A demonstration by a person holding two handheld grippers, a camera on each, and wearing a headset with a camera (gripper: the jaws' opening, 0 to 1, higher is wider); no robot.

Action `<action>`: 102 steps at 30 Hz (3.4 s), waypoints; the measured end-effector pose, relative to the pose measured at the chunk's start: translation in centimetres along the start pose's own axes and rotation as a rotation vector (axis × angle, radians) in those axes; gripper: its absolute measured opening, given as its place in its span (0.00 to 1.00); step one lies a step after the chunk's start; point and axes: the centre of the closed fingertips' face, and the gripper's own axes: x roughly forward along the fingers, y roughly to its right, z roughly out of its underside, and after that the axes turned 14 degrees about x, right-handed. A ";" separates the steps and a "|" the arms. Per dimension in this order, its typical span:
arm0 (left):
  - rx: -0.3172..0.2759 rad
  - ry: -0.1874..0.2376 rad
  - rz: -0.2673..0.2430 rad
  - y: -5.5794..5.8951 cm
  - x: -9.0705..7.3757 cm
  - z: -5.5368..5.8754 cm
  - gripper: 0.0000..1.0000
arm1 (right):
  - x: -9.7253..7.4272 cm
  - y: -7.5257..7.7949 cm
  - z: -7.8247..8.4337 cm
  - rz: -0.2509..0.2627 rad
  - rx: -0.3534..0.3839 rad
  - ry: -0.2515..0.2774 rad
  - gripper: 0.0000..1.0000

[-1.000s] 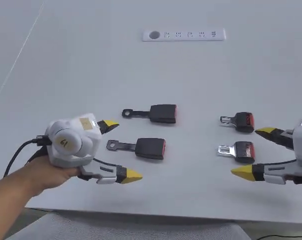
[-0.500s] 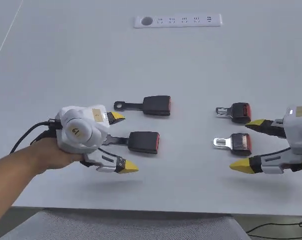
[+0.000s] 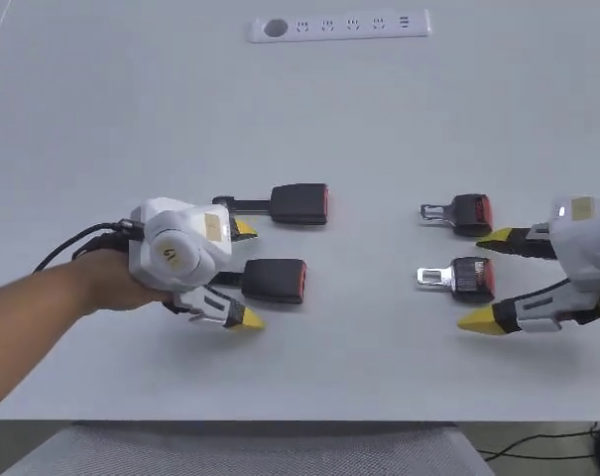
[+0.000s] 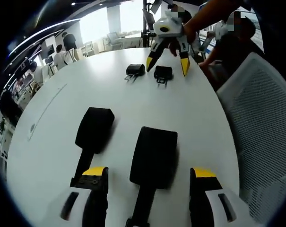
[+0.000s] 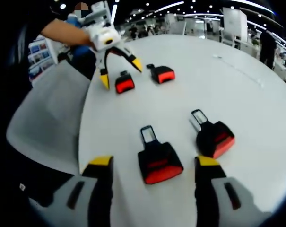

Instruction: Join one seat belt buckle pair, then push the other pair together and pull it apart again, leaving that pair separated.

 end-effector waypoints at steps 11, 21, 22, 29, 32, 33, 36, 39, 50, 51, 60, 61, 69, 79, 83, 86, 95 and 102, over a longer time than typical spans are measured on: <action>0.017 0.030 0.041 0.1 -0.1 -0.5 0.49 | -0.1 0.2 0.3 -0.014 -0.074 -0.054 0.64; 0.043 0.023 0.050 0.3 -0.1 -0.6 0.37 | -0.1 0.1 0.8 -0.005 -0.163 -0.124 0.46; 0.043 0.022 0.051 0.3 -0.1 -0.6 0.35 | -0.1 0.1 0.8 0.001 -0.170 -0.129 0.45; 0.052 0.029 0.054 0.4 -0.2 -0.9 0.34 | 0.1 0.3 0.8 0.025 -0.190 -0.166 0.35; 0.064 0.031 0.061 0.5 -0.3 -1.0 0.34 | 0.1 0.4 0.8 0.025 -0.195 -0.200 0.34; 0.065 0.032 0.062 0.5 -0.3 -1.0 0.34 | 0.2 0.3 0.8 0.020 -0.203 -0.222 0.34; 0.065 0.035 0.064 0.5 -0.3 -1.0 0.34 | 0.2 0.4 0.8 0.015 -0.217 -0.261 0.34; 0.069 0.029 0.068 0.4 -0.3 -1.0 0.34 | 0.2 0.4 0.9 0.006 -0.249 -0.288 0.34; 0.063 0.026 0.076 0.2 -0.2 -0.4 0.34 | 0.4 0.0 0.6 -0.012 -0.259 -0.339 0.33; 0.062 0.026 0.076 0.1 -0.2 -0.4 0.34 | 0.6 -0.2 0.6 -0.011 -0.271 -0.342 0.33; 0.057 0.024 0.076 0.0 0.0 0.1 0.34 | 2.5 -1.3 -0.8 -0.032 -0.267 -0.295 0.34; 0.056 0.023 0.077 0.0 0.0 0.1 0.34 | 2.7 -1.3 -0.9 -0.034 -0.267 -0.291 0.34; 0.052 0.015 0.080 -0.1 0.2 0.3 0.34 | 4.4 -2.4 -2.3 -0.050 -0.290 -0.285 0.34; 0.047 0.005 0.080 0.0 0.3 0.3 0.34 | 6.5 -3.9 -4.1 -0.070 -0.312 -0.267 0.34; 0.047 0.000 0.082 0.0 0.3 0.3 0.34 | 7.2 -4.3 -5.1 -0.076 -0.314 -0.255 0.34; 0.048 -0.005 0.084 0.0 0.3 0.3 0.34 | 7.8 -4.2 -5.8 -0.069 -0.317 -0.242 0.34; 0.046 -0.015 0.083 0.0 0.4 0.3 0.34 | 9.2 -5.3 -6.6 -0.078 -0.317 -0.210 0.34; 0.036 -0.014 0.084 0.1 0.3 0.1 0.34 | 10.0 -6.3 -7.3 -0.090 -0.320 -0.187 0.34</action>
